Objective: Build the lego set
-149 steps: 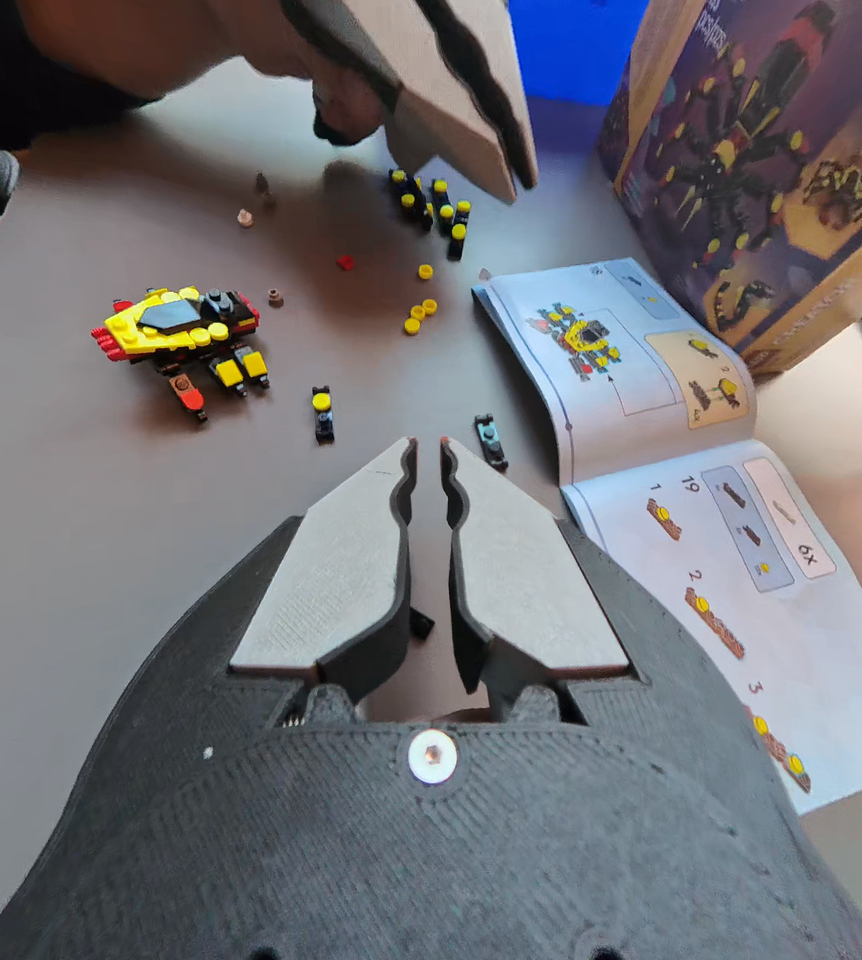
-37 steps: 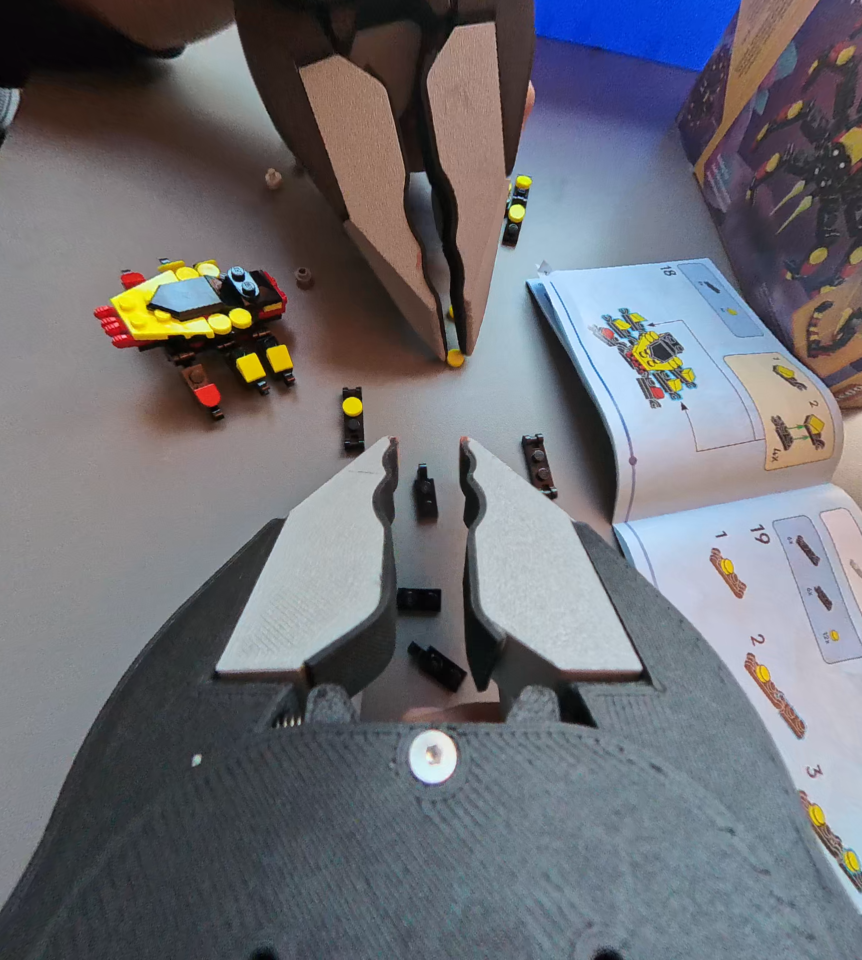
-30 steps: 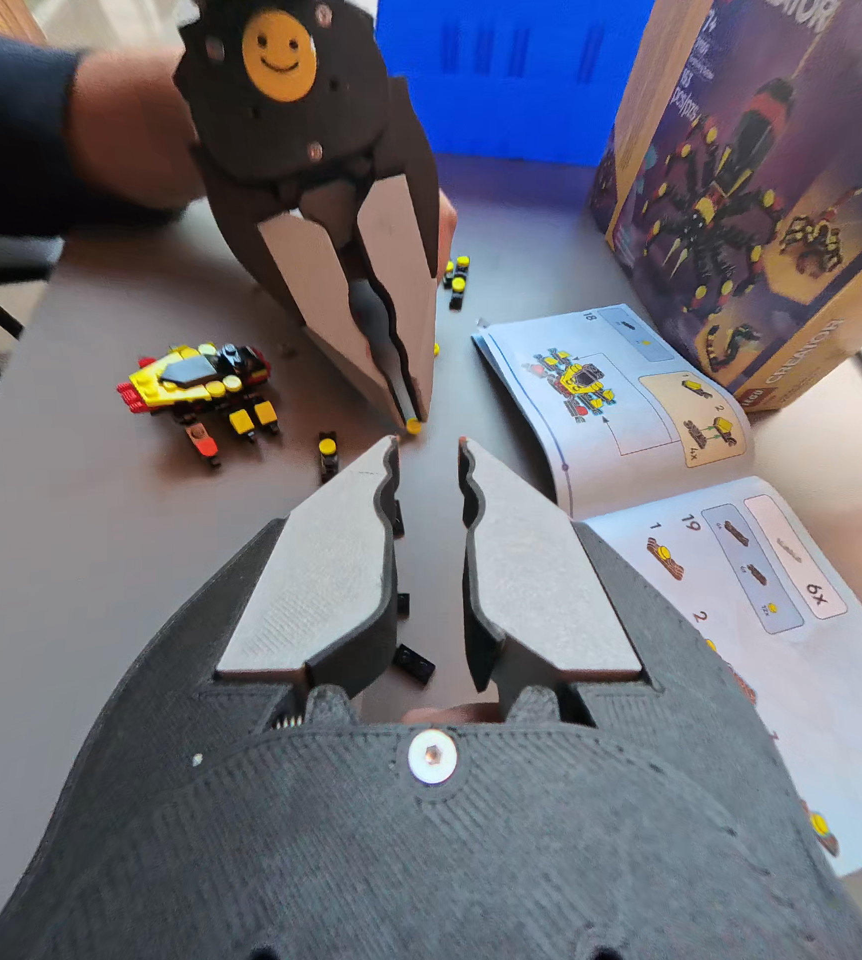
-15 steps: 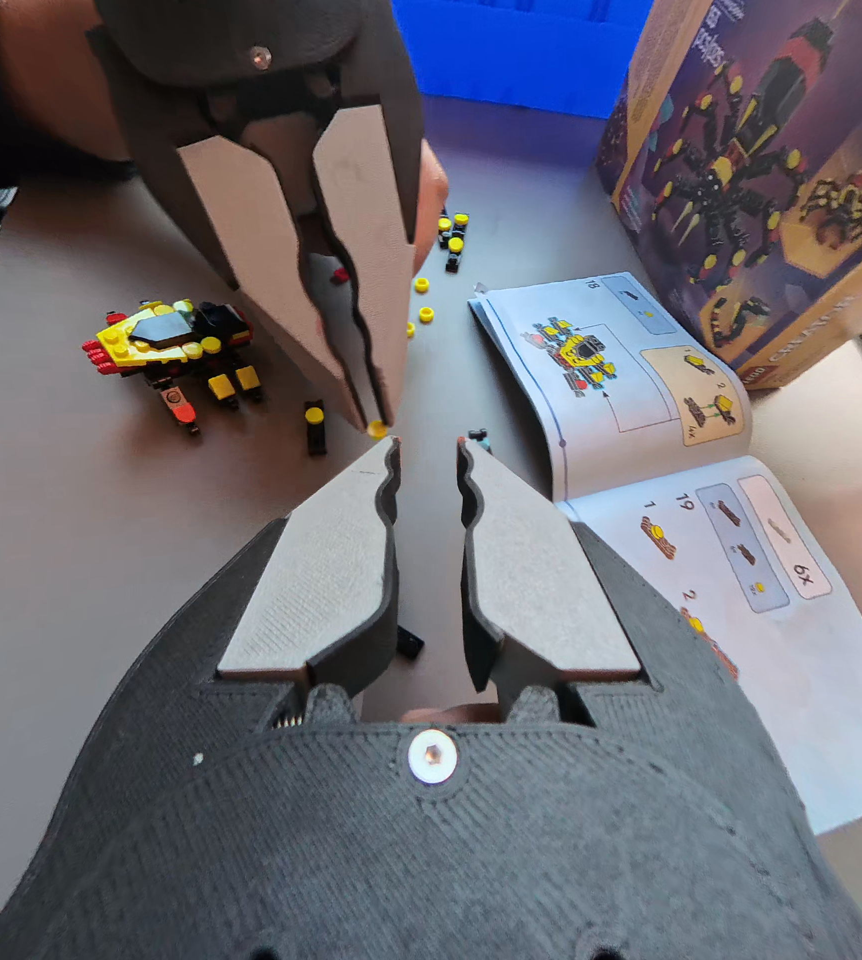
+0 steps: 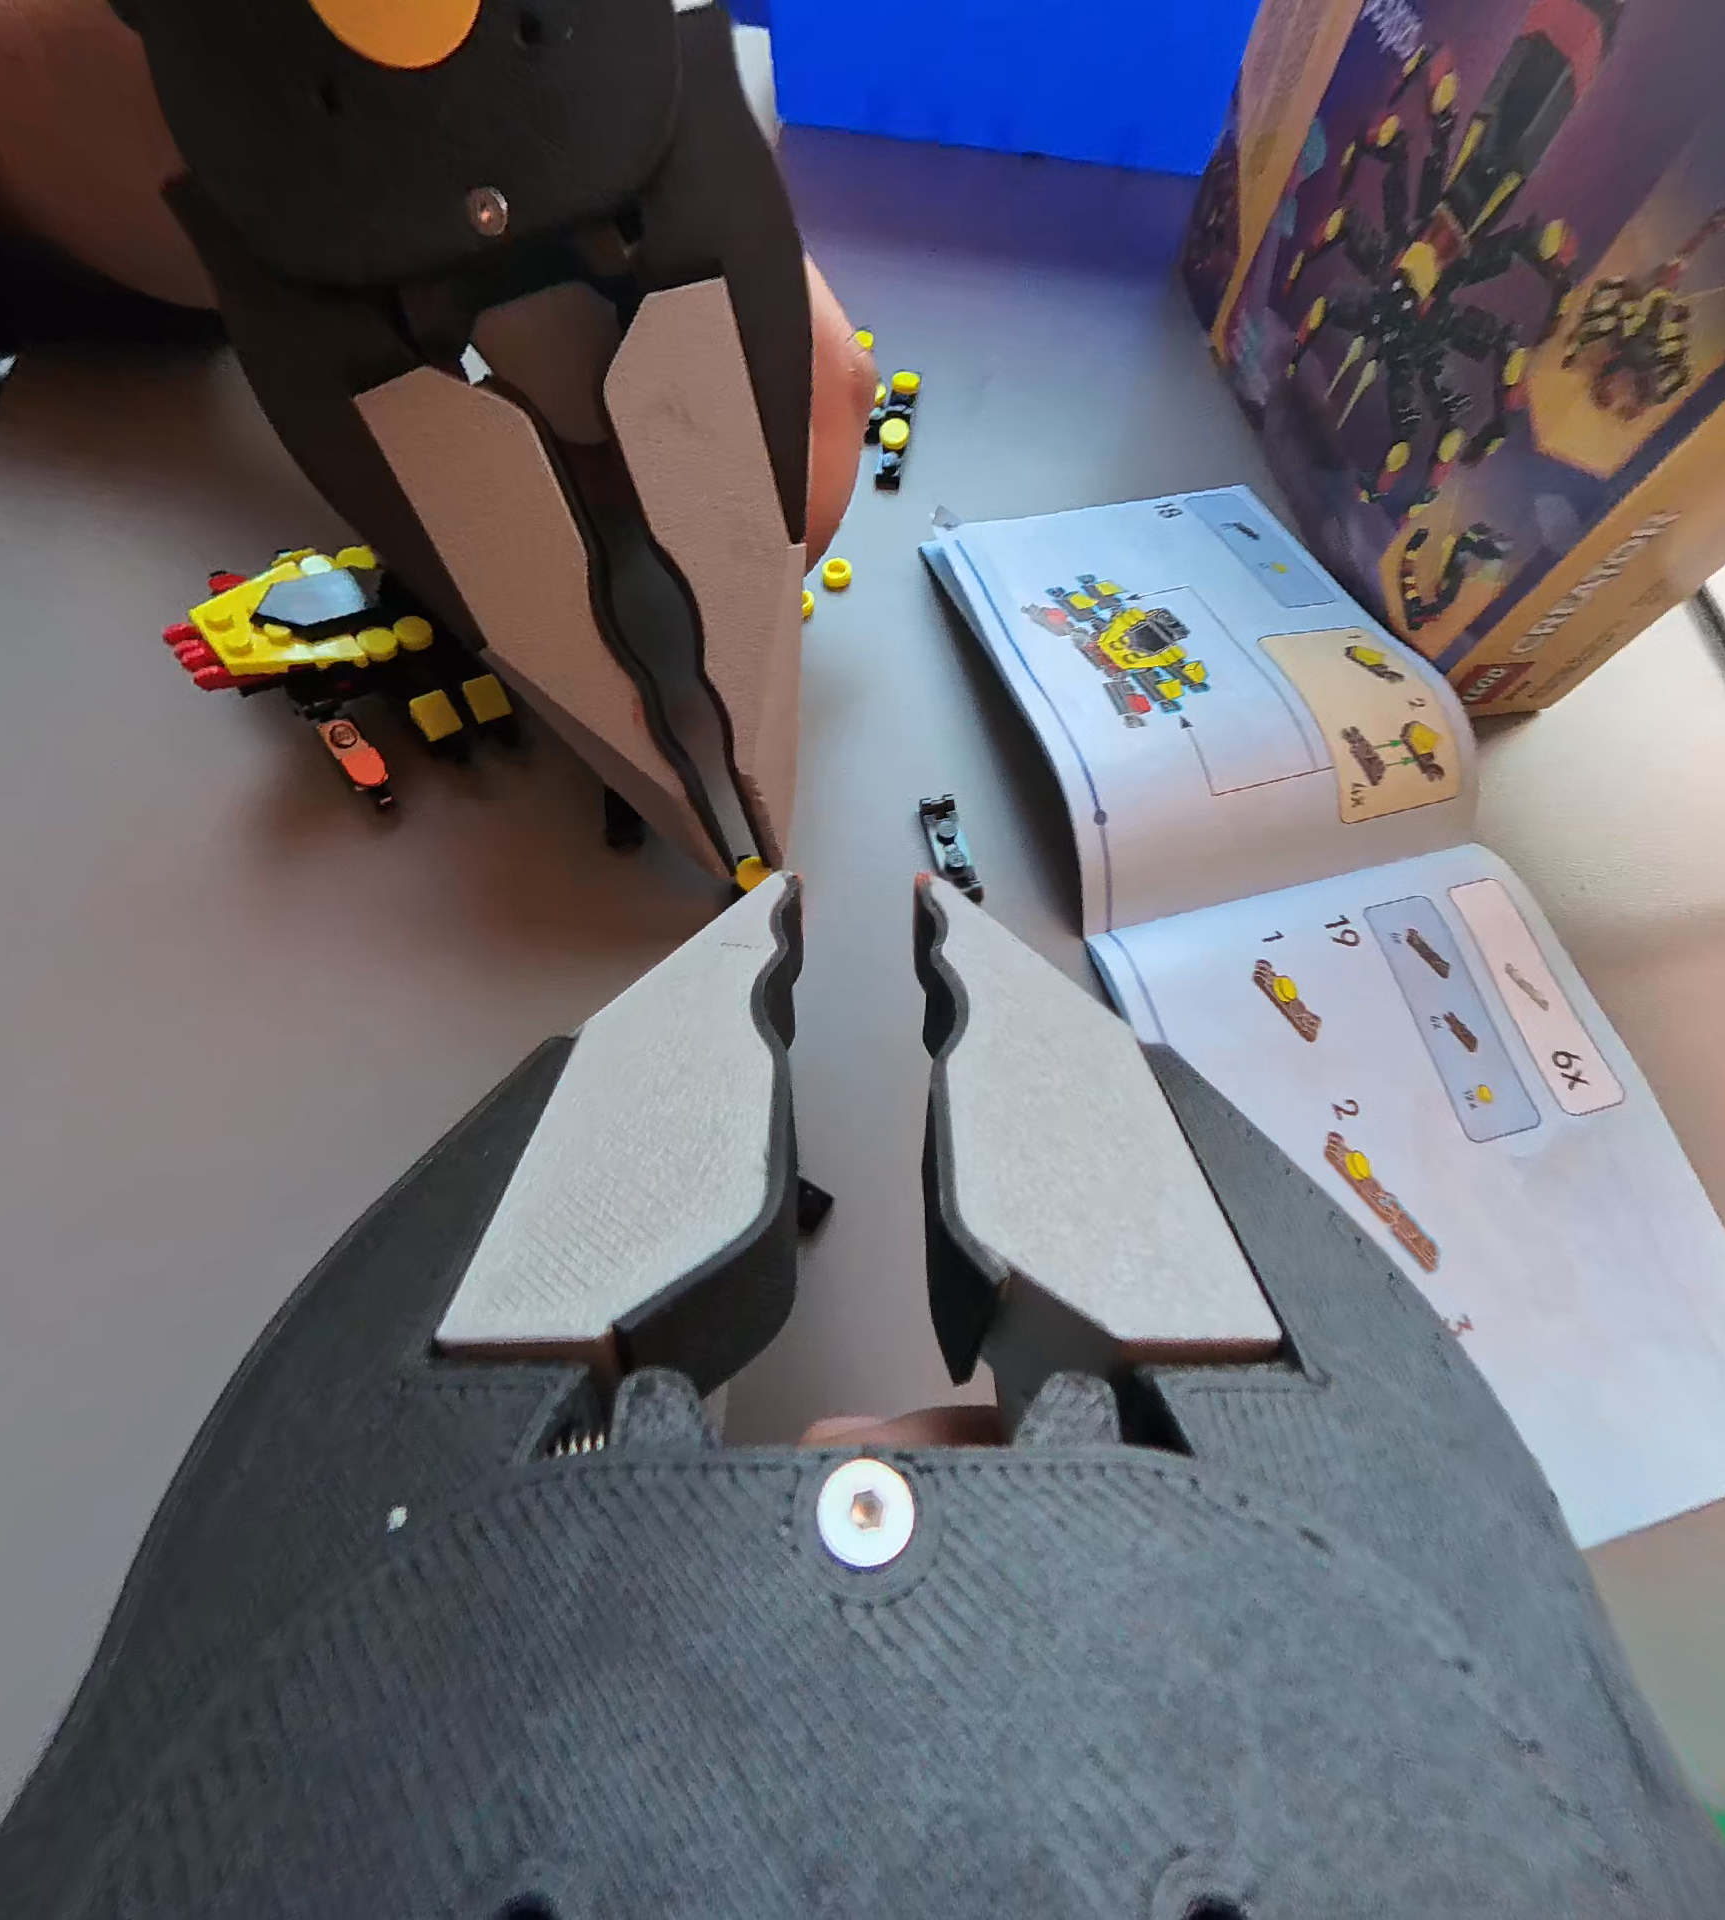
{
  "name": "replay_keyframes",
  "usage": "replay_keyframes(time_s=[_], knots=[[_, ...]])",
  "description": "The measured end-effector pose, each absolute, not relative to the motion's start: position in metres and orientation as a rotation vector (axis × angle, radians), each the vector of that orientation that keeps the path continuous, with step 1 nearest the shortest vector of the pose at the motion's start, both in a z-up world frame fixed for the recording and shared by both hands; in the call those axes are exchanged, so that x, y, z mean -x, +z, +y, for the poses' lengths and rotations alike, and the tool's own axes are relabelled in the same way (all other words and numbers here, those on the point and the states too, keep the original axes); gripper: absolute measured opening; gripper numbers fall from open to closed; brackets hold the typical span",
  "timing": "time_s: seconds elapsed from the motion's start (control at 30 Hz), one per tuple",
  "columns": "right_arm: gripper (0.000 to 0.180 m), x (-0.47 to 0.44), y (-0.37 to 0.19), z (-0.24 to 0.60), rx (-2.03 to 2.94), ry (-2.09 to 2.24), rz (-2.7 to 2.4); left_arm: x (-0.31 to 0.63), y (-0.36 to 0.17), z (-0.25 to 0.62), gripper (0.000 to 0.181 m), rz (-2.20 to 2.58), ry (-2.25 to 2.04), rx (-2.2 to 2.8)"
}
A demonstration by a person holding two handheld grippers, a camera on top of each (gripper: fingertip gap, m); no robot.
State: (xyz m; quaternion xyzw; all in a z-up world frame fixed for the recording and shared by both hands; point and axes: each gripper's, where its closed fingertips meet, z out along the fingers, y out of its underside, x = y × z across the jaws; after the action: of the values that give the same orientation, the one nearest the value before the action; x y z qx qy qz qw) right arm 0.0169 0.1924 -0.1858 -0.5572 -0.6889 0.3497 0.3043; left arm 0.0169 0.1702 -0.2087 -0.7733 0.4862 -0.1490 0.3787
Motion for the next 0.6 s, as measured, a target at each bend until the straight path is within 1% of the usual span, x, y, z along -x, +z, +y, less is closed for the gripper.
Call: replay_keyframes(time_s=[0.03,0.6], knots=[[0.018,-0.017,-0.188,0.191,1.477,0.920,-1.842,-0.018,-0.208,0.170,0.003,1.245,-0.382,1.969],[0.018,-0.014,-0.203,0.181,1.482,0.887,-1.921,-0.022,-0.210,0.171,0.004,1.241,-0.370,1.963]])
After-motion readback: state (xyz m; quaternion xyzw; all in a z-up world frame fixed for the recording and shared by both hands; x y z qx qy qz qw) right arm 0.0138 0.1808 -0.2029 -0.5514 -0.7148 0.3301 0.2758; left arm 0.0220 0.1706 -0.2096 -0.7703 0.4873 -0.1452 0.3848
